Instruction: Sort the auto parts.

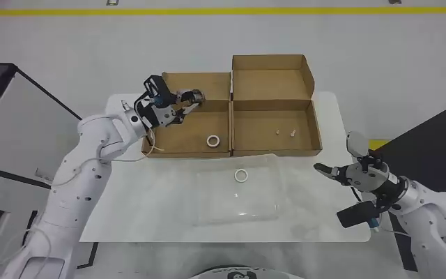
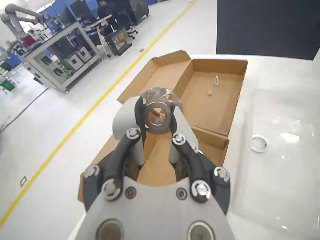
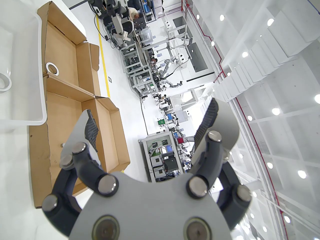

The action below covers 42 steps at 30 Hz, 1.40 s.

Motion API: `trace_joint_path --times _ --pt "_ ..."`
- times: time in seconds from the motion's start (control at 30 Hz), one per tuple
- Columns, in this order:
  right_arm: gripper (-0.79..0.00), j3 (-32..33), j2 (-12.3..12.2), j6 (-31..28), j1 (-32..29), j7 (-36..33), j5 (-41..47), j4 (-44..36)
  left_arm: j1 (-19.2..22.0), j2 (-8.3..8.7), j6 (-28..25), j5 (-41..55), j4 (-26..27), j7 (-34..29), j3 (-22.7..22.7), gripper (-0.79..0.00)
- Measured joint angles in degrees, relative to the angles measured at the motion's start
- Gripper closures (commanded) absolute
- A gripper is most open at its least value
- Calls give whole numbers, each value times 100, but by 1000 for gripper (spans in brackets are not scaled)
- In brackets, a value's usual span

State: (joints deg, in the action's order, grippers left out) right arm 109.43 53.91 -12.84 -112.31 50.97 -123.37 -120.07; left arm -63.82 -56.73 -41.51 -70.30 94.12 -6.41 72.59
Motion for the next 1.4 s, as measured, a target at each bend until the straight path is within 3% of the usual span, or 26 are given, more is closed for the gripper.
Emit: trace_joint_path --times 0.27,0.83,1.4 --pt "-785 0 0 0 0 0 0 0 -85 -34 572 4 -197 -571 -87 0" --pt "-785 0 0 0 0 0 0 0 -271 -75 1232 -305 -1117 -644 -128 0" --pt "-785 0 0 0 0 0 0 0 248 -143 809 -1045 -1795 -976 -552 0"
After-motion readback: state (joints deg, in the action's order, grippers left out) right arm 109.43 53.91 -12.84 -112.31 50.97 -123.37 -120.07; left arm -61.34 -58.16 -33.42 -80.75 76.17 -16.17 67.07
